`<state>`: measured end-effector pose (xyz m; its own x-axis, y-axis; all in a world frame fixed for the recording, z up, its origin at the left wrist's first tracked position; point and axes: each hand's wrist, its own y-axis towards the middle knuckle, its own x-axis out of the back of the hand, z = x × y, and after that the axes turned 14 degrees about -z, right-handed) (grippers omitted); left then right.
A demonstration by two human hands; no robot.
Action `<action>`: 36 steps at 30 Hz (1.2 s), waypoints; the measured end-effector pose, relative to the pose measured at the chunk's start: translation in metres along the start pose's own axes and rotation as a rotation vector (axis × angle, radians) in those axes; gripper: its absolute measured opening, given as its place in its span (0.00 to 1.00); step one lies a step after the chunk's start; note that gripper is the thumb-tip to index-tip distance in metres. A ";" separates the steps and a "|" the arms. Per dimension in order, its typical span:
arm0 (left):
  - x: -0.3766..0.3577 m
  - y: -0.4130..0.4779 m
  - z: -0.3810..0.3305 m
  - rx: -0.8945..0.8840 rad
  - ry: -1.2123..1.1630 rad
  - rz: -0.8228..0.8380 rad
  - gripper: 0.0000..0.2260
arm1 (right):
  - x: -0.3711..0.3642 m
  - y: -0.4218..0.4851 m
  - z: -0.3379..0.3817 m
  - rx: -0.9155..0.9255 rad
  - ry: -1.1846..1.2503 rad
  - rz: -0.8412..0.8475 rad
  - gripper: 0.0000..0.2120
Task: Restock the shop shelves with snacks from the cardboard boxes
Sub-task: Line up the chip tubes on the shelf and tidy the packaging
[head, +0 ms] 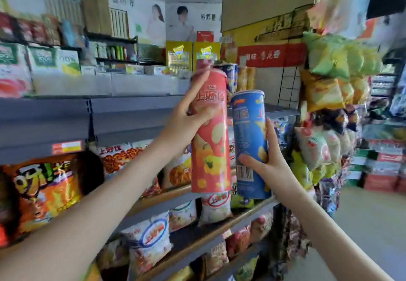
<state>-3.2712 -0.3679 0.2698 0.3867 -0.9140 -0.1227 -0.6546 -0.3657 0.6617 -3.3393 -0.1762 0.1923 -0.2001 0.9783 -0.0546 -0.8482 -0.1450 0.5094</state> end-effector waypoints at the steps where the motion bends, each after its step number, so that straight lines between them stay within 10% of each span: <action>1: -0.007 0.015 -0.001 -0.031 0.004 -0.027 0.26 | 0.007 0.018 -0.001 0.011 0.003 0.011 0.45; 14: -0.071 0.178 0.067 -0.252 0.125 -0.211 0.30 | 0.053 0.267 -0.067 0.003 0.103 -0.090 0.31; 21: -0.099 0.259 0.142 -0.191 0.161 -0.316 0.48 | 0.064 0.385 -0.117 0.005 0.069 -0.059 0.34; 36: -0.108 0.319 0.229 -0.035 0.276 -0.405 0.39 | 0.036 0.542 -0.201 -0.138 0.130 0.313 0.41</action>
<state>-3.6711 -0.4259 0.3245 0.7663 -0.6174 -0.1777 -0.3957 -0.6715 0.6265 -3.9051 -0.2493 0.2940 -0.5133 0.8577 -0.0277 -0.7925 -0.4614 0.3989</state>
